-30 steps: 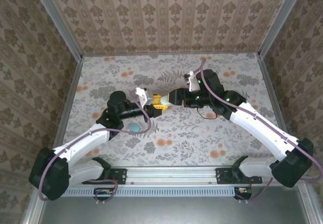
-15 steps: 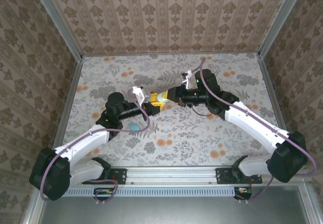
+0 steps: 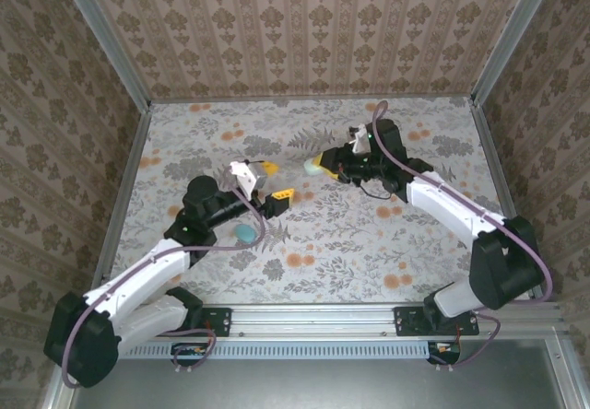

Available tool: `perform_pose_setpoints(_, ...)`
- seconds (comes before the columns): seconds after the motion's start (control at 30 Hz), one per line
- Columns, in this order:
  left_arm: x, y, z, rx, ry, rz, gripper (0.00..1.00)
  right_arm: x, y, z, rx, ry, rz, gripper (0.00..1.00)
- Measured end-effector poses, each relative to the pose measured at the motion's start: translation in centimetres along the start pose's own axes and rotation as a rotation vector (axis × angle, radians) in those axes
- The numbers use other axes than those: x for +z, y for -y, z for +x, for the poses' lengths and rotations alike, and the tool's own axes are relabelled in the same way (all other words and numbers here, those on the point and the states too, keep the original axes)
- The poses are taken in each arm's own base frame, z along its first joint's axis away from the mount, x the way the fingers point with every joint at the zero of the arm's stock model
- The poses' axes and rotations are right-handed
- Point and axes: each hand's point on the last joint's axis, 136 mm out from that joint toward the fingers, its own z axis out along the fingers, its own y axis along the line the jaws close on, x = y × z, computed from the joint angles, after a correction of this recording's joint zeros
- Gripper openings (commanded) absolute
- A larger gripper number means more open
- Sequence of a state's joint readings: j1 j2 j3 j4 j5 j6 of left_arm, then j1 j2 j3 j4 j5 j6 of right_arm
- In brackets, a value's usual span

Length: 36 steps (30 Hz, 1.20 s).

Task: Insert the wireless bluetooth earbuds into the charging case

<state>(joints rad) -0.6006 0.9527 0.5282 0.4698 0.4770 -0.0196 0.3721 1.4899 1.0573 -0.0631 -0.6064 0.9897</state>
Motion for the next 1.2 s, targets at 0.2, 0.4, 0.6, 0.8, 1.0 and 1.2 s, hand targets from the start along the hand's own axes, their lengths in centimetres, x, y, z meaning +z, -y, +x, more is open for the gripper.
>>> perform_pose_setpoints(0.2,-2.3,-3.3,0.8,-0.046,-0.033,-0.189,0.88,1.9,7.7,-4.6,0.071,0.014,0.124,0.19)
perform_pose_setpoints(0.4,-4.2,-6.0,2.8,-0.166,-0.104,-0.325,0.91,4.8,15.3,-7.4,0.166,-0.018,0.196,0.22)
perform_pose_setpoints(0.6,-5.5,-7.0,4.2,-0.244,-0.151,-0.381,0.91,6.8,18.6,-9.7,0.155,-0.048,0.252,0.27)
perform_pose_setpoints(0.8,-6.0,-7.1,4.3,-0.27,-0.156,-0.398,0.91,6.4,18.7,-10.2,0.093,-0.057,0.314,0.45)
perform_pose_setpoints(1.0,-6.4,-7.2,5.2,-0.293,-0.189,-0.411,0.91,4.4,20.0,-8.5,0.073,-0.061,0.43,0.49)
perform_pose_setpoints(1.2,-7.5,-8.2,5.3,-0.344,-0.244,-0.474,0.88,0.5,17.7,-5.5,-0.019,-0.025,0.53,0.5)
